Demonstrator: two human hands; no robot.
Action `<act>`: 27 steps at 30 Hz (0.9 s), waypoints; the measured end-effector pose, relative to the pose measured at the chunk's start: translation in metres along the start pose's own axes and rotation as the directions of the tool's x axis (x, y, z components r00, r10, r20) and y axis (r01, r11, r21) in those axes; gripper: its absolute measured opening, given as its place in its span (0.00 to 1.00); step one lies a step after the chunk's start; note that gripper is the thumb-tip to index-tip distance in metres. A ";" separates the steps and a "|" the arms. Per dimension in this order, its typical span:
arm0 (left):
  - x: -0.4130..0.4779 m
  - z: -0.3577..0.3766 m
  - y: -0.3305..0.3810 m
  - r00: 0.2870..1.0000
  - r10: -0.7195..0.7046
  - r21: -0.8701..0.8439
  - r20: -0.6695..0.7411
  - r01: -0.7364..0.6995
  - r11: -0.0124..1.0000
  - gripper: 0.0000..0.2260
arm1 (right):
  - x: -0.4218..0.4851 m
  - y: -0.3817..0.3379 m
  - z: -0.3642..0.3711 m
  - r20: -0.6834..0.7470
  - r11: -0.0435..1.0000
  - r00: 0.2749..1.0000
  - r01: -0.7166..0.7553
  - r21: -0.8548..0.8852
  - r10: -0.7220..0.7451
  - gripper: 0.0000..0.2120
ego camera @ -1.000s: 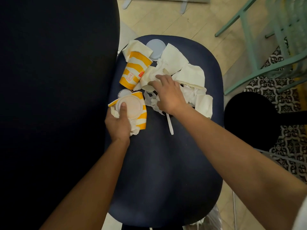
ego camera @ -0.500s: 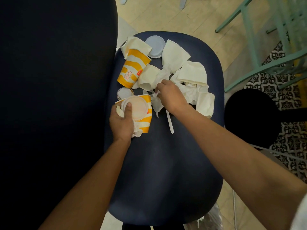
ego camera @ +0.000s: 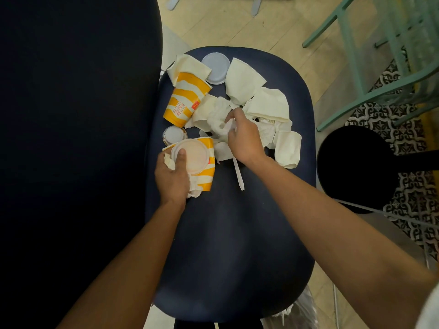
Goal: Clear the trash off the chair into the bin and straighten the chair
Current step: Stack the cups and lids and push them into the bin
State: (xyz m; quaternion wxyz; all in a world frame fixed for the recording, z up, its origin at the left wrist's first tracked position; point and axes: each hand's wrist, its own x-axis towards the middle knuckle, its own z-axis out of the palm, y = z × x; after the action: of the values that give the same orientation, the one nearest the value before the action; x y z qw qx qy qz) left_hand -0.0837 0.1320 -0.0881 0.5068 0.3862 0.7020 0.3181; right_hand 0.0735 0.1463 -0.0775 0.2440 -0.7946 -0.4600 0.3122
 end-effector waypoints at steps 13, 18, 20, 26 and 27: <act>0.002 -0.003 -0.004 1.000 -0.006 0.020 -0.013 0.007 1.000 0.15 | -0.012 -0.002 0.007 -0.129 0.972 0.984 -0.096 0.217 0.126 0.23; 0.003 -0.004 -0.006 1.000 -0.012 0.048 -0.020 0.013 0.999 0.16 | -0.010 0.002 0.014 -0.049 0.964 0.991 -0.112 0.242 0.128 0.17; 0.003 -0.003 -0.006 1.000 -0.003 0.062 -0.019 0.004 0.998 0.16 | -0.010 0.002 0.017 -0.026 0.956 0.993 -0.107 0.274 0.119 0.12; 0.004 -0.001 -0.007 1.000 -0.011 0.063 0.007 0.010 0.998 0.15 | -0.017 -0.003 0.030 0.200 0.906 0.976 -0.165 0.390 0.092 0.16; 0.004 0.000 -0.007 1.000 -0.010 0.063 0.012 0.009 0.998 0.14 | -0.018 -0.004 0.031 0.215 0.914 0.973 -0.158 0.375 0.081 0.18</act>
State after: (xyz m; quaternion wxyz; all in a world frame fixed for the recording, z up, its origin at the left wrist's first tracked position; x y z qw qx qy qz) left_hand -0.0865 0.1316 -0.0959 0.5003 0.4006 0.7103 0.2909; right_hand 0.0417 0.1354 -0.0916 0.3312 -0.7227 -0.3608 0.4878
